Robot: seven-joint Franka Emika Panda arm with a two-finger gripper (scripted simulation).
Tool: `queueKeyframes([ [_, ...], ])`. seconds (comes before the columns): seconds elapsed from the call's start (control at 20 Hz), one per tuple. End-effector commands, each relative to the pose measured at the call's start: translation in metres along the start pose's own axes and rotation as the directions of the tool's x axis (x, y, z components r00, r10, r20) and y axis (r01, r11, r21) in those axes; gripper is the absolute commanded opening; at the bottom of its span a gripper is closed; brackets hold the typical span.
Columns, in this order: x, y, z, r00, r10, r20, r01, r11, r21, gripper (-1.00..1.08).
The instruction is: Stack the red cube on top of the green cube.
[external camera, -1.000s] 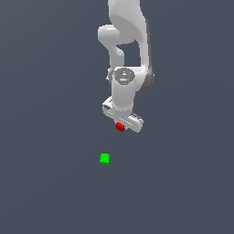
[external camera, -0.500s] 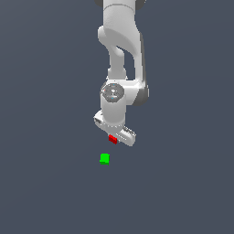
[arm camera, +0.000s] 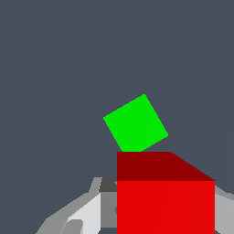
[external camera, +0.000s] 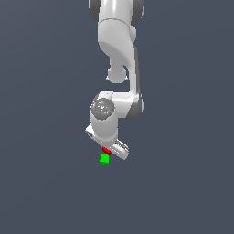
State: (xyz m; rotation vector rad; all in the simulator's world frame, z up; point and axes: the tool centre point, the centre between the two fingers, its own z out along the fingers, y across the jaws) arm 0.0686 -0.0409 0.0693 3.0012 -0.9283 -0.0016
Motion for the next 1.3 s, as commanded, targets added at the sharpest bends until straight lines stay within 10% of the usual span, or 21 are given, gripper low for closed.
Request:
queueKeyframes([
  [0.0,0.011,-0.002,0.003,1.0,-0.001,-0.001,0.001,1.0,0.001,-1.0],
  [0.75,0.038,-0.005,0.009,1.0,0.0,-0.001,0.0,1.0,0.0,-1.0],
  [0.8,0.038,-0.005,0.009,1.0,0.0,-0.001,0.0,1.0,0.0,1.0],
  [1.25,0.038,-0.005,0.009,1.0,0.0,-0.001,0.0,1.0,0.0,1.0],
])
